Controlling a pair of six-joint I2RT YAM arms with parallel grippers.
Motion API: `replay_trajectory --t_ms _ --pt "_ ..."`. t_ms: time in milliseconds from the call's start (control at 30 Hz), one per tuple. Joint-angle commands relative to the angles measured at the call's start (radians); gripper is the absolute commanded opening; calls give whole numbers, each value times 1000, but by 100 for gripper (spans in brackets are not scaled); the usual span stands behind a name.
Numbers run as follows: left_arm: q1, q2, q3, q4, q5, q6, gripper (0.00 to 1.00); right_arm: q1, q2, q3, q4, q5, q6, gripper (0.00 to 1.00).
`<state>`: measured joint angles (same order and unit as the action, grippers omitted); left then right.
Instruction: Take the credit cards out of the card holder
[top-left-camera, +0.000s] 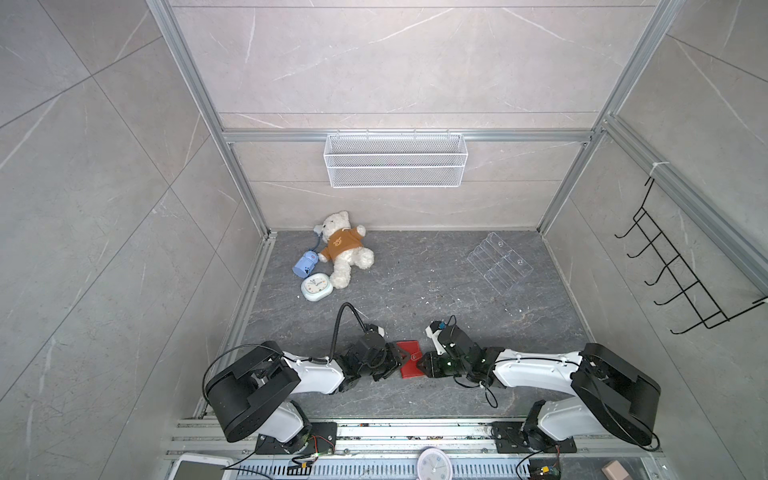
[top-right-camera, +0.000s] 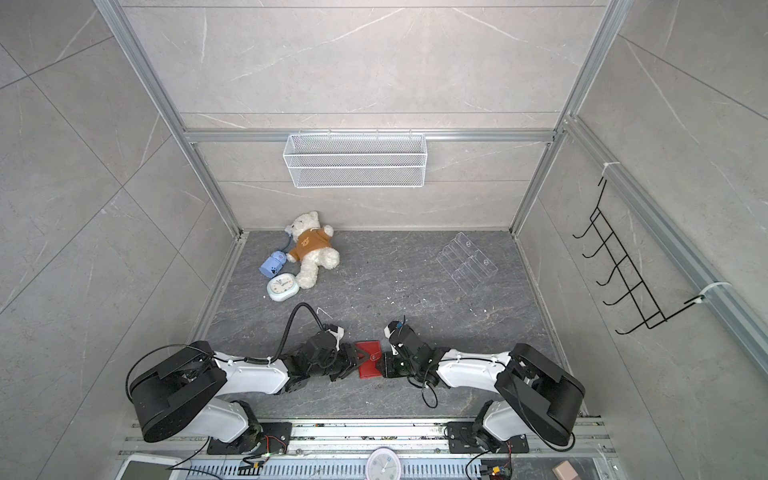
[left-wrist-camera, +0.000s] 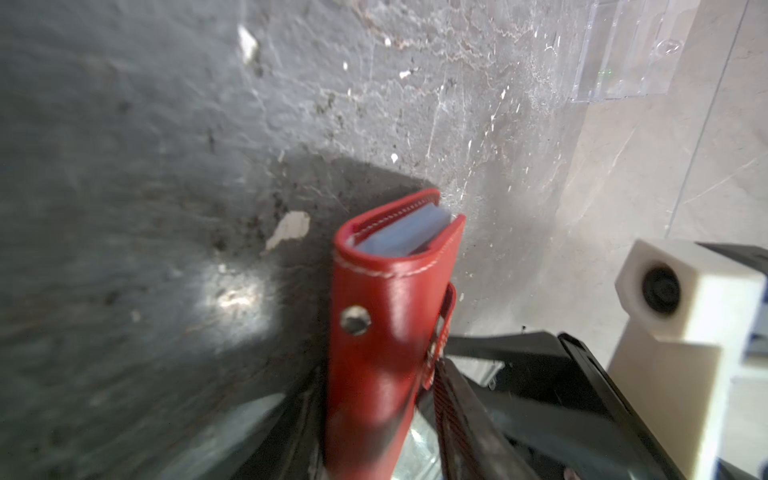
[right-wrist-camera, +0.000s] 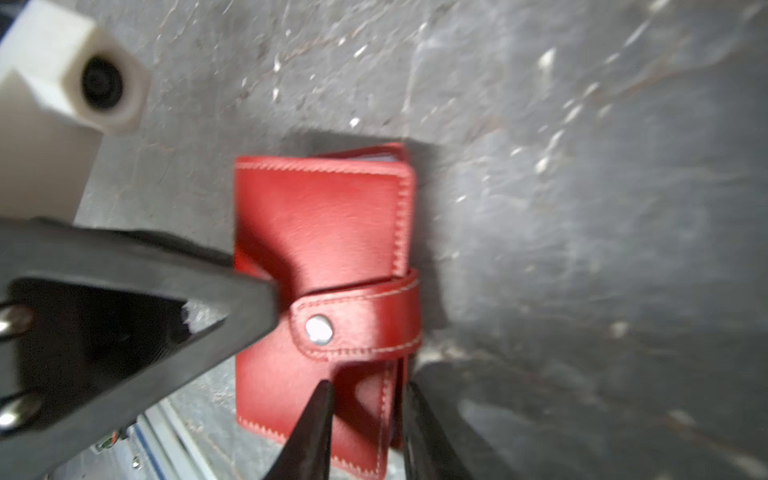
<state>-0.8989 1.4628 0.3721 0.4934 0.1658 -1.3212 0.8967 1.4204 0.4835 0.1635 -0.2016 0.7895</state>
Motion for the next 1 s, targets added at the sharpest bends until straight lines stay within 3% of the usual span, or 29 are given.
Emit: replay_trajectory --t_ms 0,300,533,967 --pt "-1 -25 17 -63 -40 45 36 11 -53 -13 33 37 81 32" --pt "-2 -14 2 -24 -23 88 3 11 -86 109 -206 103 -14 39" --pt "-3 -48 5 -58 -27 115 0 25 11 312 -493 225 -109 45" --pt "-6 -21 4 -33 -25 113 0 81 184 421 -517 265 -97 45"
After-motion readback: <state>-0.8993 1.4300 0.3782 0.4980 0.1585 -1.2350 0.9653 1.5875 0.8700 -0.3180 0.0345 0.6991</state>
